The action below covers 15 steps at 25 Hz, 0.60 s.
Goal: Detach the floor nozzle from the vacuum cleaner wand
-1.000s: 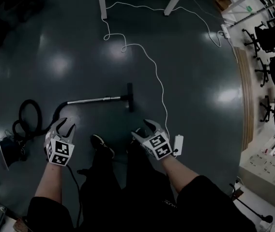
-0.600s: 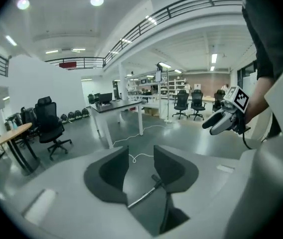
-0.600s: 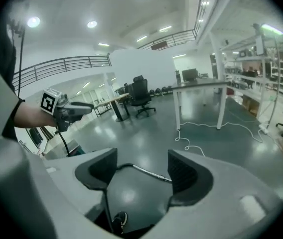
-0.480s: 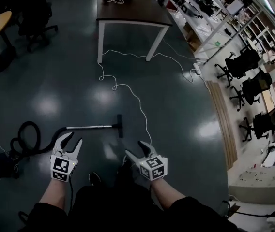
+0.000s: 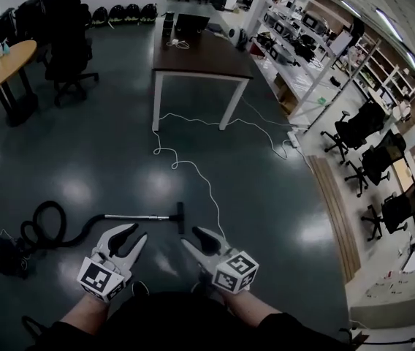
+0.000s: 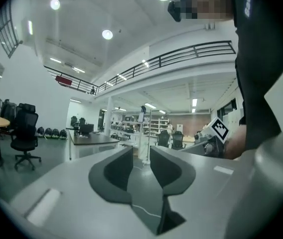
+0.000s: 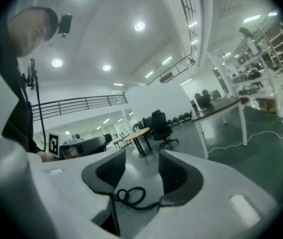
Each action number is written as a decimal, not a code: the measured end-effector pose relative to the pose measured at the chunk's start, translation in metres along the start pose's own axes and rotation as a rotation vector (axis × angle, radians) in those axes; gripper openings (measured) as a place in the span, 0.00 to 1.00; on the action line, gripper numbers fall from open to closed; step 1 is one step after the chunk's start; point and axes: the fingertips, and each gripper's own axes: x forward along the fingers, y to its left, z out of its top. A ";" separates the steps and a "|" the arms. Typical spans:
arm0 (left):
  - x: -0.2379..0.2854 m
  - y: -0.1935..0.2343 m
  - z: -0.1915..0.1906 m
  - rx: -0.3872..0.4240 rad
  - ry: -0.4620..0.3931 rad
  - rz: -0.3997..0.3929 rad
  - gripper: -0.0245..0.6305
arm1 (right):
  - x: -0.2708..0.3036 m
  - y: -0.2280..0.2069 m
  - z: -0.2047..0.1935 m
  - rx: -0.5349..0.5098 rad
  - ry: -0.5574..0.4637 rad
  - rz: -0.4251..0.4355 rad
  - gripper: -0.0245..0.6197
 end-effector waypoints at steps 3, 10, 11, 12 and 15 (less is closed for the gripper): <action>0.005 -0.034 0.037 -0.064 -0.090 -0.023 0.12 | -0.024 0.020 0.041 -0.052 -0.100 0.094 0.14; 0.017 -0.087 0.070 -0.039 -0.116 -0.054 0.04 | -0.059 0.056 0.079 -0.115 -0.200 0.234 0.04; 0.017 -0.092 0.068 -0.028 -0.108 -0.058 0.04 | -0.061 0.059 0.079 -0.121 -0.202 0.243 0.04; 0.019 -0.096 0.066 -0.019 -0.098 -0.060 0.04 | -0.063 0.060 0.079 -0.128 -0.205 0.248 0.04; 0.023 -0.103 0.063 -0.024 -0.081 -0.058 0.04 | -0.066 0.061 0.079 -0.149 -0.202 0.245 0.04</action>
